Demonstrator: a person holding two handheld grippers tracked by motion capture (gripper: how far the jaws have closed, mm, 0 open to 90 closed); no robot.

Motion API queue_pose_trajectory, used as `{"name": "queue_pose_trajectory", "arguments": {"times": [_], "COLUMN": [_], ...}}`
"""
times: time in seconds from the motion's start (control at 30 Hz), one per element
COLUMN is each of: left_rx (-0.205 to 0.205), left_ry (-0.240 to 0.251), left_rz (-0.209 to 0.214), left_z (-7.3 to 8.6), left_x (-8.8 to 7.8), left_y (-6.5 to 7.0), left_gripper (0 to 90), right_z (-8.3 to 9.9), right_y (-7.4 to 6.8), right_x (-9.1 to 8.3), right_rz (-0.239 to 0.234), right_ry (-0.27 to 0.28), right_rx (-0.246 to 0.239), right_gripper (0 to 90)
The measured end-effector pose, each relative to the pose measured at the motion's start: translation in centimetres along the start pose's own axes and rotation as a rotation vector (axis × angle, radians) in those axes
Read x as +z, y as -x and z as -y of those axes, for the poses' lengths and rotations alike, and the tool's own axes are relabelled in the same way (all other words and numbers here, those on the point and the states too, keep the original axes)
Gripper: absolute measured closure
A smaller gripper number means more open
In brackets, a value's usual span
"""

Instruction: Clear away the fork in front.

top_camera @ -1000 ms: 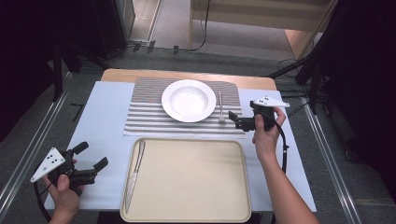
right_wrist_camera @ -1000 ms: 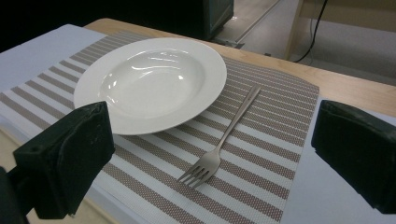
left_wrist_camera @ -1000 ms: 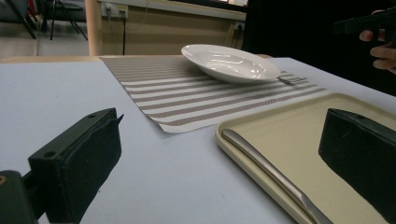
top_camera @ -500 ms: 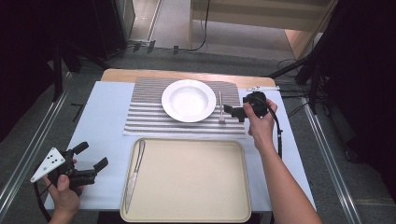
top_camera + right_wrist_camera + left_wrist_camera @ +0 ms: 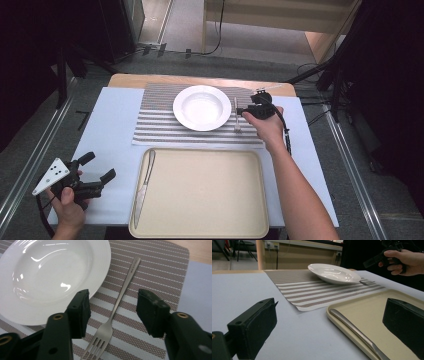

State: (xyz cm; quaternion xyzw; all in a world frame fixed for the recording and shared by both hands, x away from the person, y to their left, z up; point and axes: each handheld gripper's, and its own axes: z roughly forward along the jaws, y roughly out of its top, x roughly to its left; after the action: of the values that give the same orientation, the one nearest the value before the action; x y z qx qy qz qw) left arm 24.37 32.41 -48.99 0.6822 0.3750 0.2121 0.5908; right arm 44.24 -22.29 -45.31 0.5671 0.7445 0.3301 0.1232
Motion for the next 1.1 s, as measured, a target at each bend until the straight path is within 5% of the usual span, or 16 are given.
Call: {"name": "queue_pose_trajectory", "arguments": {"times": [0.23, 0.3, 0.43, 0.87, 0.93, 1.1], "left_rx": [0.001, 0.001, 0.002, 0.003, 0.002, 0.003], "left_ry": [-0.001, -0.002, -0.003, -0.001, -0.002, -0.002], "left_rz": [0.006, 0.008, 0.009, 0.013, 0.013, 0.014], "left_z": [0.0, 0.0, 0.0, 0.0, 0.0, 0.0], "left_x": [0.0, 0.0, 0.0, 0.0, 0.0, 0.0], "left_y": [0.0, 0.0, 0.0, 0.0, 0.0, 0.0], "left_gripper": [0.0, 0.0, 0.0, 0.0, 0.0, 0.0], "right_z": [-0.9, -1.2, -1.7, -2.6, -2.7, -2.7], "right_y": [-0.4, -0.8, -0.7, -0.9, -1.0, -0.9], "right_x": [1.4, 2.2, 3.0, 5.0, 5.7, 6.3], "right_rz": [0.028, 0.08, 0.138, 0.089, 0.131, 0.14], "right_ry": [-0.077, -0.134, -0.148, -0.265, -0.304, -0.343], "right_rx": [-0.027, -0.066, -0.069, -0.005, 0.001, 0.023], "right_gripper": [59.1, 62.0, 63.3, 72.2, 73.2, 76.2]}}
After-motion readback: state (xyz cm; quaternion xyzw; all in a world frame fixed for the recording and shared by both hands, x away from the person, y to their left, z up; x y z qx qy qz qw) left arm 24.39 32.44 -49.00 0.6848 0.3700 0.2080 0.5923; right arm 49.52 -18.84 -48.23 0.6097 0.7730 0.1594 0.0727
